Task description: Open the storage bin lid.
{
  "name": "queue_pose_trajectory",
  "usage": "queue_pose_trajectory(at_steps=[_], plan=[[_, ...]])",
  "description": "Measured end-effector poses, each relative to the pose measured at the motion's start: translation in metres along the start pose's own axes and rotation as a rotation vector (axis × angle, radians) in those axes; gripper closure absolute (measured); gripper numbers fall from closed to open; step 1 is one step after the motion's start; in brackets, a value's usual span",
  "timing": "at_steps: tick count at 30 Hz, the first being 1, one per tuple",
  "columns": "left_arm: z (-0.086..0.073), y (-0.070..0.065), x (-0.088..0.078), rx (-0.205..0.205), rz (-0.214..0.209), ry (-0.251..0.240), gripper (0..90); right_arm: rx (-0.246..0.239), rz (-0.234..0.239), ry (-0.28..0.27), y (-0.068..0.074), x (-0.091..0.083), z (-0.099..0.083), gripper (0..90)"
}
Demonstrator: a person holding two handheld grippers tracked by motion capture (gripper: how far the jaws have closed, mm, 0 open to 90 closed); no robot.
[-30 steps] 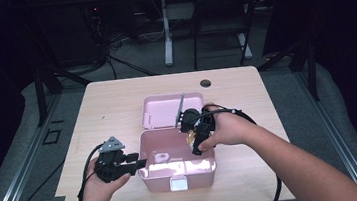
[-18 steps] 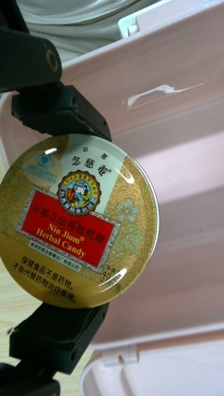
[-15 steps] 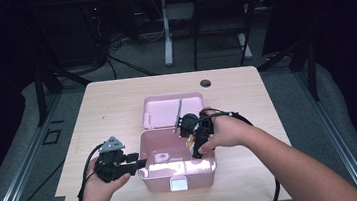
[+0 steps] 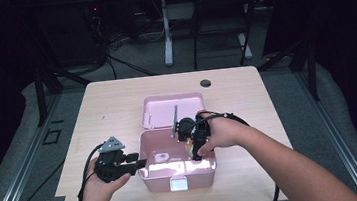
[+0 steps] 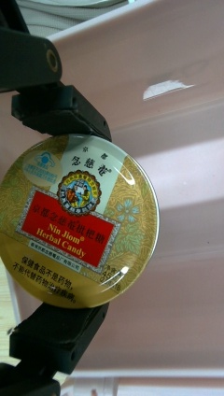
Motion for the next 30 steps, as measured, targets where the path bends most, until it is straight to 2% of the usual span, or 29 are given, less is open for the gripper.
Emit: queue_pose_trajectory(at_steps=[7, 10, 15, 30], plan=[[0.000, 0.000, 0.000, 0.000, 0.000, 0.000, 58.8, -0.018, -0.003, 0.016, 0.001, 0.006, 0.003, 20.0], [0.000, 0.000, 0.000, 0.000, -0.001, 0.000, 58.8, -0.012, 0.011, 0.012, 0.000, 0.010, 0.004, 20.0], [0.000, 0.000, 0.000, 0.000, -0.002, 0.000, 58.7, -0.029, 0.017, 0.027, 0.001, 0.019, 0.003, 20.0], [0.000, 0.000, 0.001, 0.001, 0.001, 0.000, 58.5, -0.038, 0.004, 0.038, -0.001, 0.025, 0.005, 19.9]])
Point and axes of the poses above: each handheld gripper's, and its own axes: x roughly forward along the jaws, z roughly out of its top, y roughly to its left, the point moved 5 cm from there along x, roughly forward along the jaws, and after that the axes turned 9 degrees about y, right-handed, at the moved point
